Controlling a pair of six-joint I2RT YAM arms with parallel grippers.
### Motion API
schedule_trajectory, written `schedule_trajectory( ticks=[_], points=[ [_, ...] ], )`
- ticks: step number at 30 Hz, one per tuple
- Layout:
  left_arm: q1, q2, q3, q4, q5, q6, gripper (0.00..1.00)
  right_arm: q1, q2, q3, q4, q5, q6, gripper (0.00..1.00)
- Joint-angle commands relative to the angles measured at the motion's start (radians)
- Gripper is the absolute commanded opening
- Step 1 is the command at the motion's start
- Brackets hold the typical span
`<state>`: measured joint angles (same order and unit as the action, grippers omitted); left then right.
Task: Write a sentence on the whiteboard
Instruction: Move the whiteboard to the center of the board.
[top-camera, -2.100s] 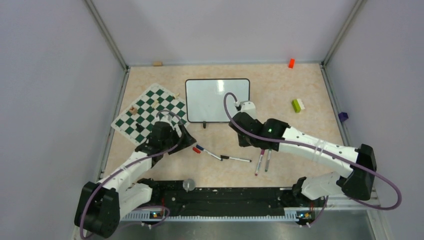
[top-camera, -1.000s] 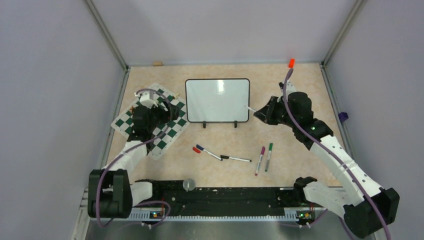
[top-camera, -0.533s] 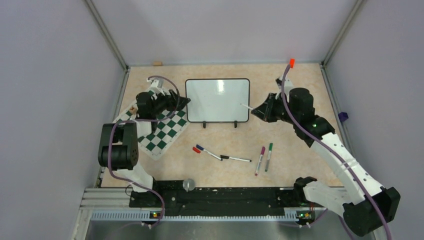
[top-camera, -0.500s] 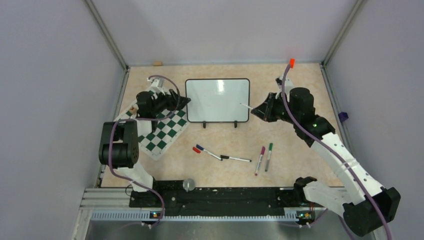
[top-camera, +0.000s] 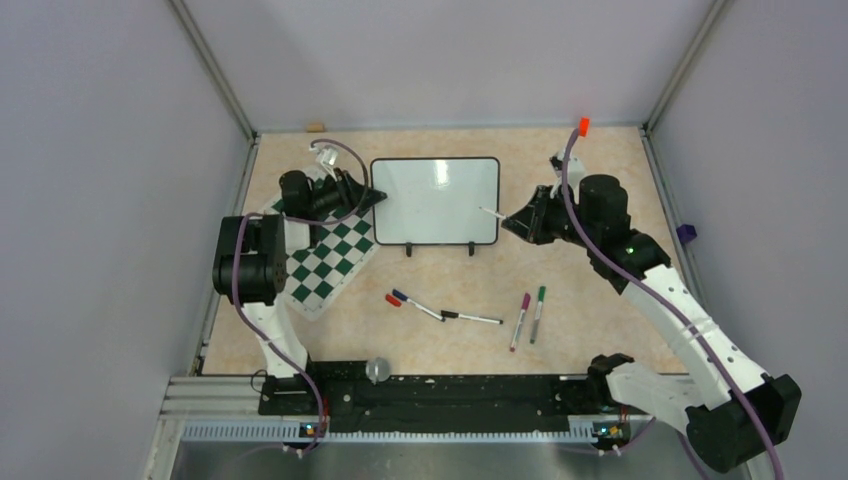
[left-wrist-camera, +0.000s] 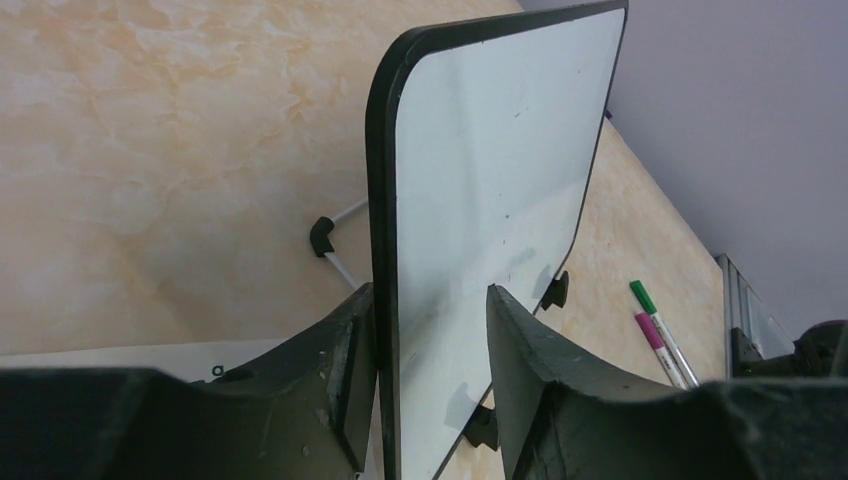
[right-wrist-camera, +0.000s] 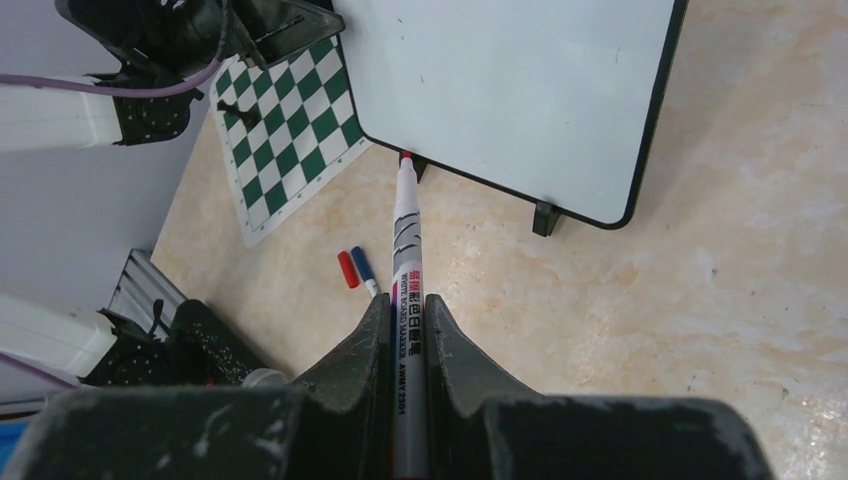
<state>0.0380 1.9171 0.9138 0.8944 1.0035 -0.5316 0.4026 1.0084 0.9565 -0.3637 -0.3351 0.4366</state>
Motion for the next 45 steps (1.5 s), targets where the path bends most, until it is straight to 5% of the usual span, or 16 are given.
schedule_trajectory(
  ticks=[1,9,13,22,45],
  points=[
    [0.005,0.047,0.048,0.129,0.113,-0.081,0.45,-0.004,0.005,0.049,0.014,-0.008,-0.016,0.0],
    [0.004,0.122,0.092,0.223,0.199,-0.19,0.16,-0.004,0.001,0.046,0.006,-0.011,-0.018,0.0],
    [0.0,0.155,0.088,0.352,0.23,-0.285,0.1,-0.005,0.006,0.047,0.001,-0.015,-0.022,0.0],
    [-0.033,0.176,0.033,0.577,0.279,-0.445,0.03,-0.005,-0.019,0.039,-0.007,-0.002,-0.018,0.0],
    [-0.174,0.079,-0.165,0.659,0.325,-0.51,0.0,-0.004,-0.081,0.018,-0.051,0.047,-0.031,0.0]
  ],
)
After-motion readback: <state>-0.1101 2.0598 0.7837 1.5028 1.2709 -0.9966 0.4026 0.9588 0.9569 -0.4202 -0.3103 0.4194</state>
